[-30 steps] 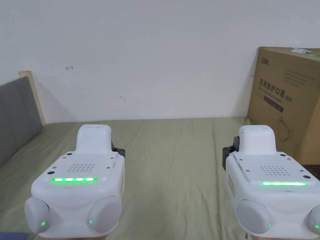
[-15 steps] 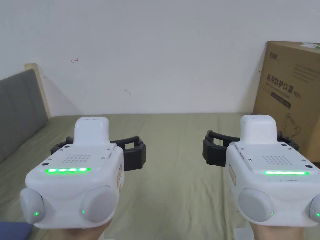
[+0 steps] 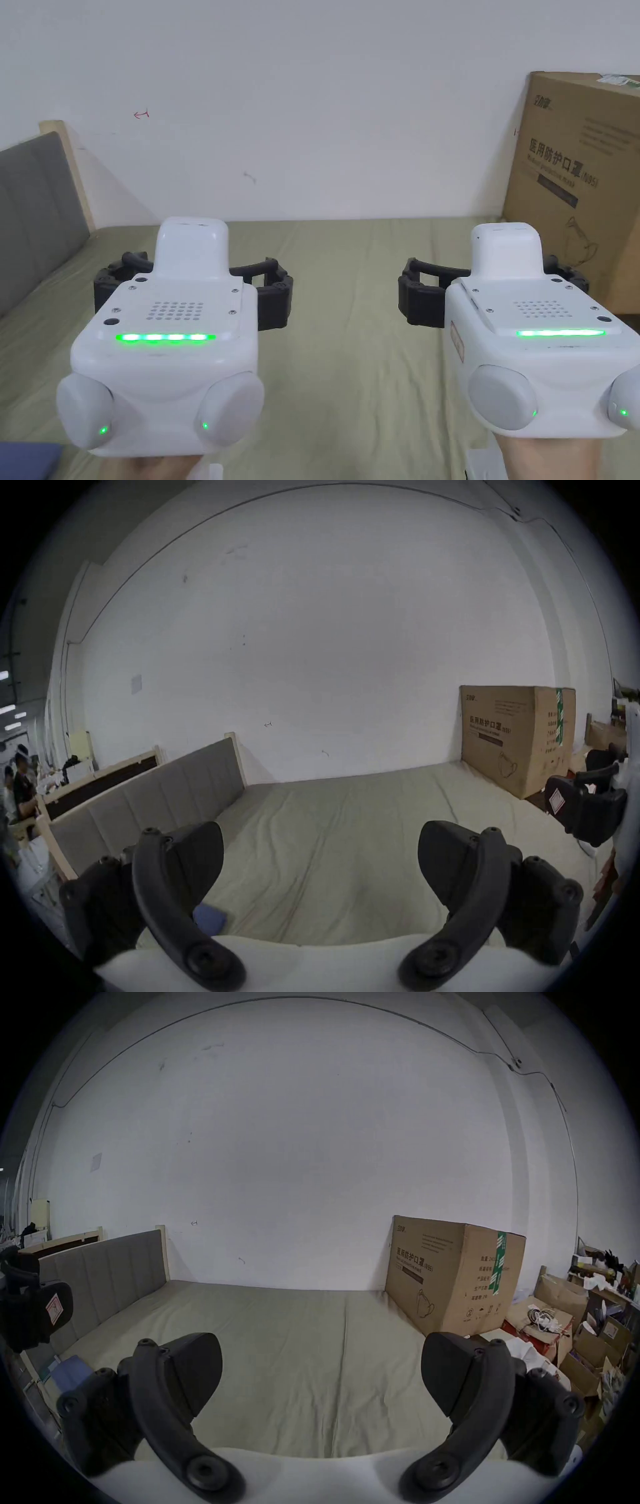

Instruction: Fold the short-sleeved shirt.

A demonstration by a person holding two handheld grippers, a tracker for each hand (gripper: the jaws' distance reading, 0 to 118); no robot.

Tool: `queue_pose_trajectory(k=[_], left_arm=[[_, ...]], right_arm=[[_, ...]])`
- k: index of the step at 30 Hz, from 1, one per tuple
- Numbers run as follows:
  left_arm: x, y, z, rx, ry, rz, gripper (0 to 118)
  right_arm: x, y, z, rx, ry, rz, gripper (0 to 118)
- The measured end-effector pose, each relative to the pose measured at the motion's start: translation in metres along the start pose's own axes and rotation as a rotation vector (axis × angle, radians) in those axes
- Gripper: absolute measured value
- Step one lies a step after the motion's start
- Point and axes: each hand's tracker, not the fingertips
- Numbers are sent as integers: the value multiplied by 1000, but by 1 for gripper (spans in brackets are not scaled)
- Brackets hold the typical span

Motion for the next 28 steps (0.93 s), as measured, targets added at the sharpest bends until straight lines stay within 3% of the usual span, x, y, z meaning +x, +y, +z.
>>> queue_pose_trajectory(k=[10,28], left_arm=[[2,6,2,-25,-72,22,114],[1,-2,-7,-76,-38,26,114]], right_arm=[[-2,-4,-3,-14,21,22,115],[5,-4,-10,-36,30,-12,115]])
